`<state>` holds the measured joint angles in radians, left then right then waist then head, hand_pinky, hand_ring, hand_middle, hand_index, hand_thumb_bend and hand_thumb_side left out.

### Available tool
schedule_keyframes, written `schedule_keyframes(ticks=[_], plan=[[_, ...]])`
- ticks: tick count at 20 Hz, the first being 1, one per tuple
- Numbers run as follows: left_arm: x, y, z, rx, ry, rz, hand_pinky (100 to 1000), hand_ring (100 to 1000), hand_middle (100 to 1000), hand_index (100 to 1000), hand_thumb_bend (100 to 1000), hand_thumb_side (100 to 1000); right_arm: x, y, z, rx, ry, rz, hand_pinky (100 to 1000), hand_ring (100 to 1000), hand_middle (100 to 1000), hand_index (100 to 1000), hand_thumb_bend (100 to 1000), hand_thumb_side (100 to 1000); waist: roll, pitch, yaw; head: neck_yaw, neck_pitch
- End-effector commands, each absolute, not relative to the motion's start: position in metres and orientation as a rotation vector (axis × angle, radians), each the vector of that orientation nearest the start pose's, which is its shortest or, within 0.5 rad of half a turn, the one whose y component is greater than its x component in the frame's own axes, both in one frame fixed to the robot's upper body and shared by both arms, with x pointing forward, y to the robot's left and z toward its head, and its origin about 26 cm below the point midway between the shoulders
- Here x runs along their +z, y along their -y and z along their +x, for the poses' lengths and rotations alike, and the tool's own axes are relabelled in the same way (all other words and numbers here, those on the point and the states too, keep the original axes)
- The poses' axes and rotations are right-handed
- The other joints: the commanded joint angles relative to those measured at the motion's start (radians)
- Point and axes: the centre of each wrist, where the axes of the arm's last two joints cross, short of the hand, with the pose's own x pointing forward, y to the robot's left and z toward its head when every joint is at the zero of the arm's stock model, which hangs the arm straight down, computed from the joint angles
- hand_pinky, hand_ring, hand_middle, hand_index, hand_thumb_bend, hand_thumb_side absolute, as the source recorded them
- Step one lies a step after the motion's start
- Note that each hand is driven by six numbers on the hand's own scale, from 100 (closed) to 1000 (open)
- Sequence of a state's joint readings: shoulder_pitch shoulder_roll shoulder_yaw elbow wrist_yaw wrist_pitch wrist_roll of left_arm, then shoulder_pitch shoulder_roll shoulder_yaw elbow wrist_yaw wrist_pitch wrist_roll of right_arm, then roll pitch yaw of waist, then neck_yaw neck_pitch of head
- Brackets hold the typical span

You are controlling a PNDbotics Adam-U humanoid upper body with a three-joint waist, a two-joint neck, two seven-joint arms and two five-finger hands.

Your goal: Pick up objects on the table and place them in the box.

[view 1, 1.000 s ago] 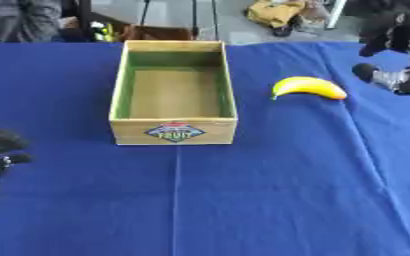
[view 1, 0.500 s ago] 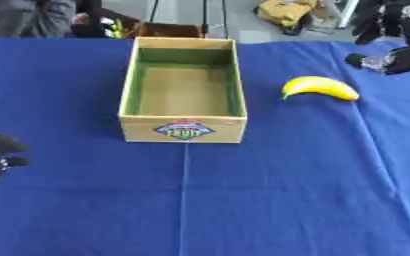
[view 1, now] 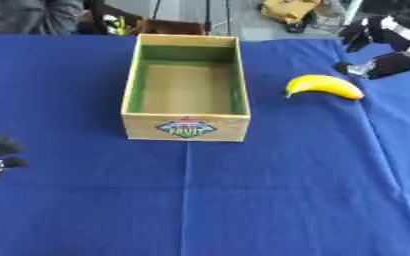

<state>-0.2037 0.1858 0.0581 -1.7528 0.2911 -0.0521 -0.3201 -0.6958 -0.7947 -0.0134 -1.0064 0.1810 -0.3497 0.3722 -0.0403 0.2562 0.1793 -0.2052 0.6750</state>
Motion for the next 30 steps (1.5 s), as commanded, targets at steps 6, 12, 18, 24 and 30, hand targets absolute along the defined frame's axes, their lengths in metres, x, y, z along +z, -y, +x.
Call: schedule_keyframes(ticks=[6,12,18,24,30], plan=[[0.116,-0.274,0.319,-0.331,2.016,-0.355,650,711,628,705,245,1000,0.208,0.467,0.410,0.985,1.690,-0.665,677,615,614,758,423,197,-0.009,-0.007,0.020,-0.013,0.002],[0.118,-0.273,0.320,-0.338,2.018,-0.357,650,710,627,705,246,1000,0.203,0.468,0.412,0.976,1.675,-0.664,677,612,611,756,414,199,-0.016,-0.001,0.034,-0.014,0.003],[0.117,-0.272,0.320,-0.343,2.017,-0.361,651,711,625,704,246,1000,0.197,0.469,0.412,0.958,1.663,-0.653,675,608,604,747,404,200,-0.017,0.004,0.037,-0.012,0.007],[0.117,-0.272,0.320,-0.339,2.017,-0.359,651,711,624,705,247,1000,0.191,0.473,0.410,0.940,1.646,-0.649,673,605,596,738,395,199,-0.016,0.006,0.037,-0.012,0.011],[0.116,-0.272,0.320,-0.338,2.017,-0.357,651,711,624,705,246,1000,0.186,0.478,0.408,0.921,1.628,-0.654,673,607,594,732,387,200,-0.016,0.011,0.041,-0.012,0.012]])
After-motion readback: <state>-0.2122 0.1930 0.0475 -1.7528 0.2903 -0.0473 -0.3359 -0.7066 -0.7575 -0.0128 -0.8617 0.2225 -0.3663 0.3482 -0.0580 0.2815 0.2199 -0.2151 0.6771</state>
